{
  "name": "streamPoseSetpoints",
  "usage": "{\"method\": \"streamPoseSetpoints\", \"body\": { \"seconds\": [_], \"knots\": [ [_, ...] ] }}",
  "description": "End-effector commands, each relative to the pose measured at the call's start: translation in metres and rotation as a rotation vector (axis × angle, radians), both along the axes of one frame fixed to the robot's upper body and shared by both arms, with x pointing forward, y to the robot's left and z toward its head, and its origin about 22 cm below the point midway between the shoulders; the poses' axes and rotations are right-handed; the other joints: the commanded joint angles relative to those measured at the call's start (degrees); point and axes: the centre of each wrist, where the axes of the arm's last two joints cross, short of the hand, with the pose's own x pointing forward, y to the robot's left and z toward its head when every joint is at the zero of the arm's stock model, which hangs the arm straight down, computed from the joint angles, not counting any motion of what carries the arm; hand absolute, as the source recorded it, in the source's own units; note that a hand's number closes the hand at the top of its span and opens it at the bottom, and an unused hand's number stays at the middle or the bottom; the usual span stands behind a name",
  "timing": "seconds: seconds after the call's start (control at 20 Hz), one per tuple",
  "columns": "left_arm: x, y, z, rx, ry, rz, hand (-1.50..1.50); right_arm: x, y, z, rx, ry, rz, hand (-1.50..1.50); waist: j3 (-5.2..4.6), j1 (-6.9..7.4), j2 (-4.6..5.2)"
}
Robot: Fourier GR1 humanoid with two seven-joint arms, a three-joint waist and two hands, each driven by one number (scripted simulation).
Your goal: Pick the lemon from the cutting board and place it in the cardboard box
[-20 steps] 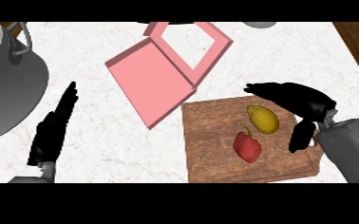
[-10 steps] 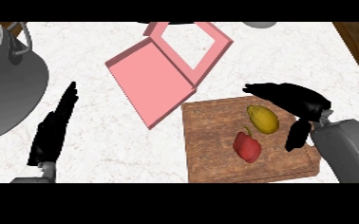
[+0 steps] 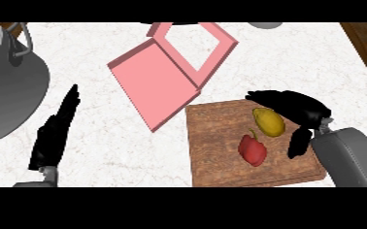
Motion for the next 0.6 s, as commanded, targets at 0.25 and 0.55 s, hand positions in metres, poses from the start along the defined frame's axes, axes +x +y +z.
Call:
{"method": "streamPoseSetpoints", "body": {
  "seconds": [0.25, 0.55],
  "knots": [
    [-0.020, 0.021, 0.012, 0.014, 0.003, -0.017, 0.00, -0.001, -0.001, -0.017, 0.001, 0.058, -0.010, 1.50, 0.00, 0.23, -0.05],
    [0.011, -0.005, 0.002, 0.002, 0.000, 0.012, 0.00, 0.010, 0.004, -0.005, 0.015, -0.210, 0.014, 1.50, 0.01, -0.06, 0.10]
  ]
}}
